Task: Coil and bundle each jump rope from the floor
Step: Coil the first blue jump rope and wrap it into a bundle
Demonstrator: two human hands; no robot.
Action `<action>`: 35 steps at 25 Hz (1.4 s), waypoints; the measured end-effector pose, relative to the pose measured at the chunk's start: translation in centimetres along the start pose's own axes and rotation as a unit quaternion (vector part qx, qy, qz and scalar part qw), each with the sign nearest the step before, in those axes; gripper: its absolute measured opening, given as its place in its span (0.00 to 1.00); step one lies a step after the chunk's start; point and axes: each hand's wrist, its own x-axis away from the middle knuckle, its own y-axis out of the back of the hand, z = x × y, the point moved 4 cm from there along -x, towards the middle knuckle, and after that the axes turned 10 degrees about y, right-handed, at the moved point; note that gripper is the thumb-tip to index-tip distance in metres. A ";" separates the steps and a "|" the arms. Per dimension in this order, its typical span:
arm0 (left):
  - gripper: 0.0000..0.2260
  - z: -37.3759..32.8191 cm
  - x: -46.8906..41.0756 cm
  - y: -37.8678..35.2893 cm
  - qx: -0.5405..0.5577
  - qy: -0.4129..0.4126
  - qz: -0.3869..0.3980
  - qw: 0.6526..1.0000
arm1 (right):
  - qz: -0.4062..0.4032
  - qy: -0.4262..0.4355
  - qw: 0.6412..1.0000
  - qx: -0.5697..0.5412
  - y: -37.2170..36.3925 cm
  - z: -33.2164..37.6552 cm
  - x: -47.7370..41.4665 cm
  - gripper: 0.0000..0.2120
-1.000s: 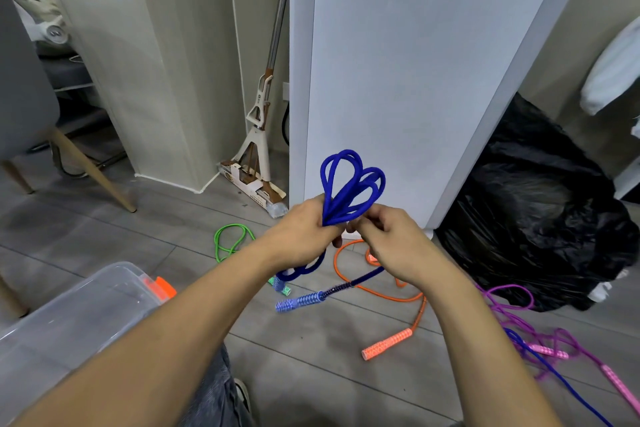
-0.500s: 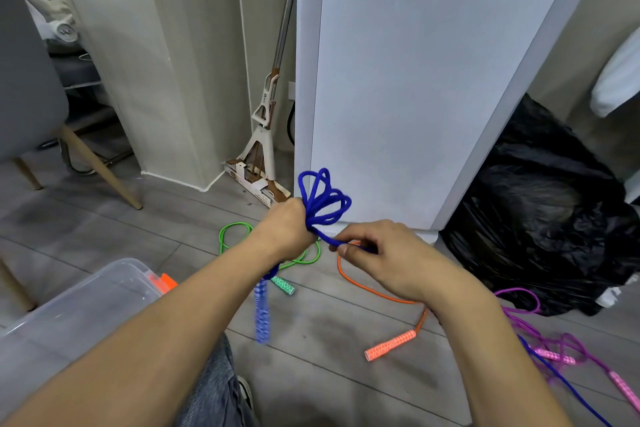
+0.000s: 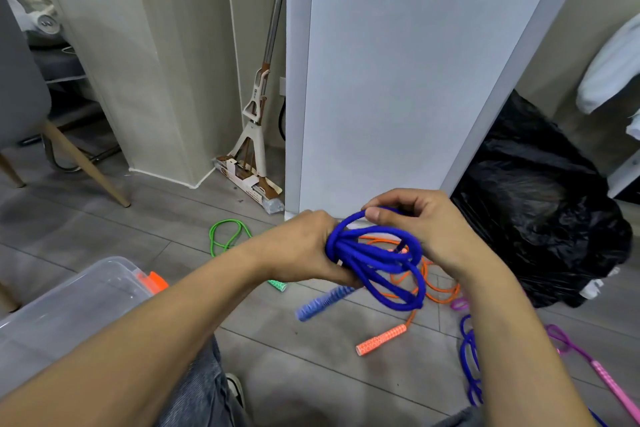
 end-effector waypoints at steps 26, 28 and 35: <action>0.11 3.4 -1.5 1.3 -0.204 0.050 -0.051 0.976 | 0.135 -0.130 0.981 0.050 -1.4 -1.1 1.2 0.06; 0.11 3.1 -0.7 0.4 -0.042 0.051 0.090 0.994 | 0.083 -0.090 0.992 0.037 -0.9 -0.8 0.9 0.05; 0.13 2.1 0.0 2.3 0.499 0.036 0.103 0.860 | -0.004 -0.058 0.996 -0.063 0.5 -0.8 0.3 0.11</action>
